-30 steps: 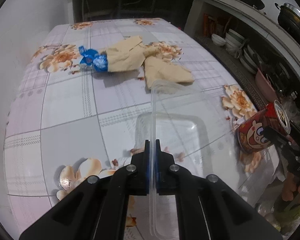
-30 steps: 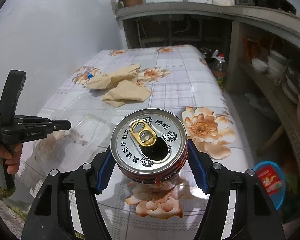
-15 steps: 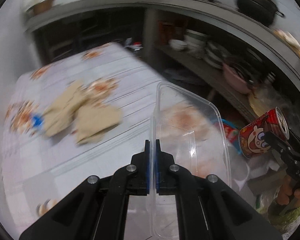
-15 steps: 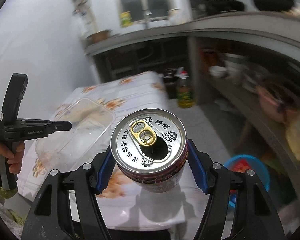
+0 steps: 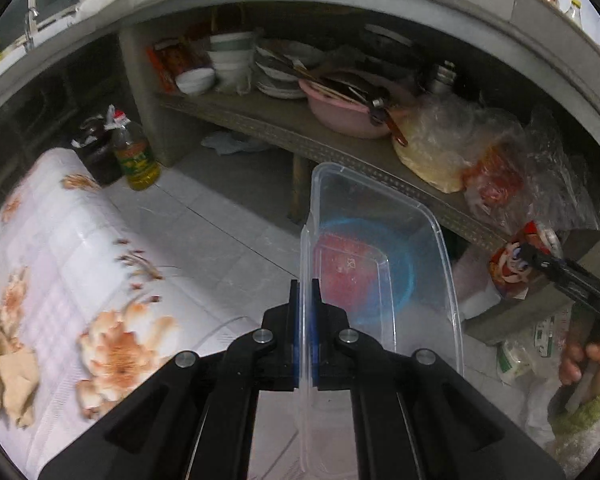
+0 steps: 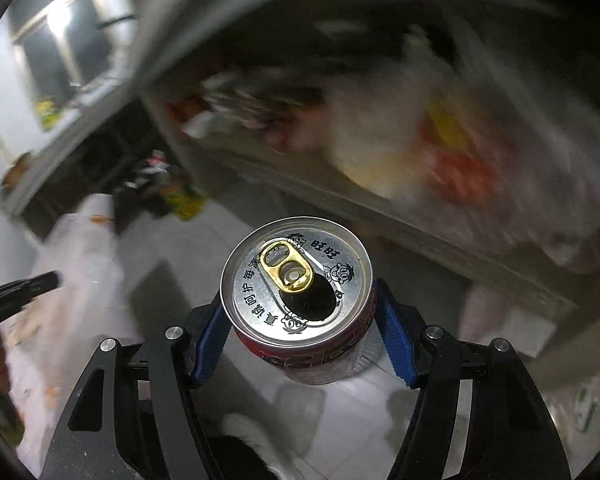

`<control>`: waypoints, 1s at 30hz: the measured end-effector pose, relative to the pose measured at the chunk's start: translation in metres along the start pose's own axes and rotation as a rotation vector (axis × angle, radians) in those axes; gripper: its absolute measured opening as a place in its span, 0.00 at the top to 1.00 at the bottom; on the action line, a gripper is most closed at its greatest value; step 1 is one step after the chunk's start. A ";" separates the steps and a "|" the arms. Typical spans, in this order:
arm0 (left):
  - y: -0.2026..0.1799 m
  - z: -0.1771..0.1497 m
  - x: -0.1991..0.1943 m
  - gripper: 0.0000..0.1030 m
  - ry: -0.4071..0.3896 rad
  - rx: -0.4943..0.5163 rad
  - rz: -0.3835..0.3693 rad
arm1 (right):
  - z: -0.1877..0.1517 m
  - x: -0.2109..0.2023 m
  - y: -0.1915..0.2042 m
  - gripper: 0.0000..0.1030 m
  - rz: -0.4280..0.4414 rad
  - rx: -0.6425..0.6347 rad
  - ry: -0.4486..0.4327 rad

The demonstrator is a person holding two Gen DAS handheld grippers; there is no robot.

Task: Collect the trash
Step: 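Carry the red can and container toward the blue wastebasket, then open the right tool to drop the red can into the wastebasket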

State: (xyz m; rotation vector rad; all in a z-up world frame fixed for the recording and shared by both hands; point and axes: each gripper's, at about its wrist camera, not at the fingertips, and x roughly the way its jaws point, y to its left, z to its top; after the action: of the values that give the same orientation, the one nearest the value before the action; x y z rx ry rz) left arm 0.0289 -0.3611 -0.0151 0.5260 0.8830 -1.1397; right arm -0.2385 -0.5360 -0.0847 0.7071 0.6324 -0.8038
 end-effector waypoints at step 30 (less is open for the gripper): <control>0.188 -0.118 -0.178 0.97 -0.220 -0.495 0.272 | -0.012 0.008 0.215 0.07 0.268 -0.417 -0.001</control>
State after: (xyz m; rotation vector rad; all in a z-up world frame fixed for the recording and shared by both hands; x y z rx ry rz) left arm 0.1389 -0.1065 0.0509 0.1039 0.8338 -0.6810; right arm -0.0634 -0.4234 -0.0306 0.3973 0.6619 -0.4054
